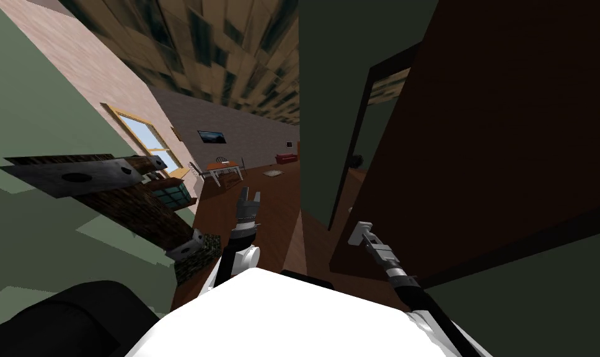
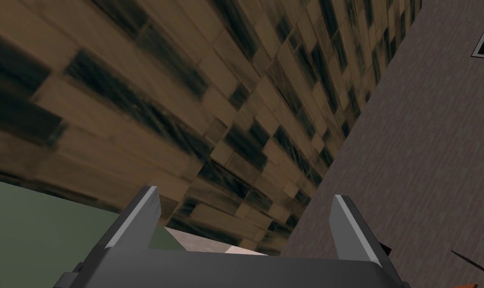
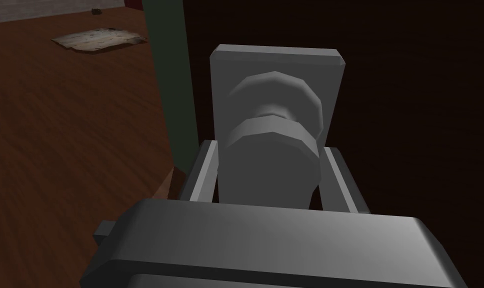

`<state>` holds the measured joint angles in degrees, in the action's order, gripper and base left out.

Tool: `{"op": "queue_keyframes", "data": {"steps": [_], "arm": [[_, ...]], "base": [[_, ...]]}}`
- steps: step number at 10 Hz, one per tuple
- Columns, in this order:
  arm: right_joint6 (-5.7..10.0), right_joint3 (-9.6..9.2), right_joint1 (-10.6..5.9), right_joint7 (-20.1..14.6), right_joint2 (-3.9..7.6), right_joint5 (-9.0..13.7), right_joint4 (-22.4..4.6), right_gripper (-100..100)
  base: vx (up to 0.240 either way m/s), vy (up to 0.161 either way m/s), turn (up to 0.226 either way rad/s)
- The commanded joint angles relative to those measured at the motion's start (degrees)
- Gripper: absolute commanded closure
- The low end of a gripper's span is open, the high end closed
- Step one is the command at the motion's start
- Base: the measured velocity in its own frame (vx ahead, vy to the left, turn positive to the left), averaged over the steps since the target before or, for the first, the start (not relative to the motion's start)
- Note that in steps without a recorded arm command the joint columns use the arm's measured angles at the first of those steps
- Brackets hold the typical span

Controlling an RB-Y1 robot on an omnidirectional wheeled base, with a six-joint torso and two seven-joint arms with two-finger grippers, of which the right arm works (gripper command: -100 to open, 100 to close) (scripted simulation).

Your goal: Pull the door open

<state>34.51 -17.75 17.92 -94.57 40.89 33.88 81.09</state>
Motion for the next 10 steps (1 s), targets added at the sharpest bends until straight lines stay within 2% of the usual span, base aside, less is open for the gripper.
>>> {"op": "queue_keyframes", "data": {"steps": [1, 9, 10], "arm": [[1.00, -0.52, 0.16, -0.9, 0.87, -0.2, -0.2, 100], [5.69, -2.93, 0.91, -4.9, 4.92, -1.4, -1.3, 100], [5.17, -2.95, 0.92, -4.6, 4.57, -1.4, -1.3, 100]], "base": [[-0.148, -0.064, 0.149], [-0.210, -0.090, 0.132], [-0.085, -0.045, 0.039]]}}
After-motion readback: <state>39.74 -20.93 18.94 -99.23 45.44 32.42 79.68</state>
